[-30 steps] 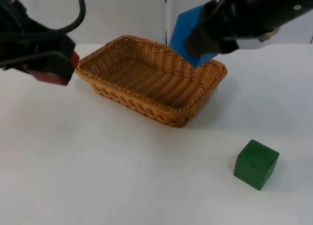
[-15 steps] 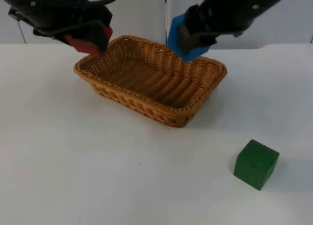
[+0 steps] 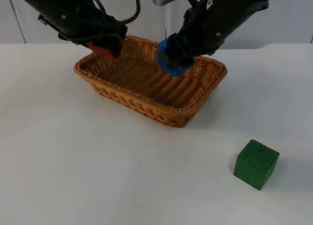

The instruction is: Pick up one cube with each hand and place exactly two cubes into the same basket, leaving the remaining cube outside.

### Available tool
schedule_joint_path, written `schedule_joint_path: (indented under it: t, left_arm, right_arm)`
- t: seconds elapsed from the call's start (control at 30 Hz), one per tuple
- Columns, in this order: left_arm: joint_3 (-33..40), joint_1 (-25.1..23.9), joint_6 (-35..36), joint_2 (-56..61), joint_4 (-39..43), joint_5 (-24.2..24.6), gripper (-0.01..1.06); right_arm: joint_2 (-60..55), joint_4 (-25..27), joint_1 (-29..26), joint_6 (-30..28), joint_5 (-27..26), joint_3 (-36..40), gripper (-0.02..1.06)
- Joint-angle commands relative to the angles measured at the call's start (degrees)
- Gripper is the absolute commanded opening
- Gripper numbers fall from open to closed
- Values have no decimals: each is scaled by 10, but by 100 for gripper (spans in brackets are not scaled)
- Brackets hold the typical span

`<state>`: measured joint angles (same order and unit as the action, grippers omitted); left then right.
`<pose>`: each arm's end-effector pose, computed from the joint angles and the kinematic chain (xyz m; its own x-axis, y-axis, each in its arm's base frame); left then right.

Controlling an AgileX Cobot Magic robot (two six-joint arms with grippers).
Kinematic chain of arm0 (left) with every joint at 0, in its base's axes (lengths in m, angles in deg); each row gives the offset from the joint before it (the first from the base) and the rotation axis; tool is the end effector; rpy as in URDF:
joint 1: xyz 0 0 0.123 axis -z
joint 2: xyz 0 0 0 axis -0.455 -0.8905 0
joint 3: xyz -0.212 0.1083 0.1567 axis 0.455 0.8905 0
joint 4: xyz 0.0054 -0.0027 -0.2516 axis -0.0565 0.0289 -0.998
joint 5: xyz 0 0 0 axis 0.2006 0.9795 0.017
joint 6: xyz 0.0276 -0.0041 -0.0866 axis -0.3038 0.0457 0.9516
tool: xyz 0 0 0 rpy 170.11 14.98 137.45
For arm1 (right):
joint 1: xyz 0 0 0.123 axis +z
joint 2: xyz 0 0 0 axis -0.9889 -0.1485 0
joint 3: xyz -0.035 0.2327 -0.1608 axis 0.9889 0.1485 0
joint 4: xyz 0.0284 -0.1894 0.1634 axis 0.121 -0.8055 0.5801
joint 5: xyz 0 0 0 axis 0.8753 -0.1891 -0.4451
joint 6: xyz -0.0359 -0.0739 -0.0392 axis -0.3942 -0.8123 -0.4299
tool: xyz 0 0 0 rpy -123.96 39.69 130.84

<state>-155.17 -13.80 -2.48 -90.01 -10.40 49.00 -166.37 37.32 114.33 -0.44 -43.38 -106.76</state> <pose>0.4243 -0.1189 0.1890 -0.7236 0.3228 -0.6100 0.4563 0.8869 -0.0719 0.4078 0.2668 0.1827 -0.5098 -0.5789 -0.6364 -0.6816 0.7231 -0.1117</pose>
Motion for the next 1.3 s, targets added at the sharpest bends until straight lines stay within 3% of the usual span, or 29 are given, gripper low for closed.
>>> schedule_joint_path:
  t: [0.0, 0.3, 1.1, 1.27]
  left_arm:
    - [-23, 4, -9, -22, -9, -10, 0]
    - [-90, 4, -24, -103, -11, -16, 0]
    - [-91, 6, -53, -160, -38, -46, 0]
    - [-91, 6, -53, -160, -41, -42, 4]
  right_arm:
    - [-11, -4, -4, 0, -20, -11, 0]
    - [-52, -6, -4, 0, -80, -14, 0]
    - [-104, -6, -4, 2, -121, -19, 0]
    - [-103, -6, -4, 2, -122, -19, 11]
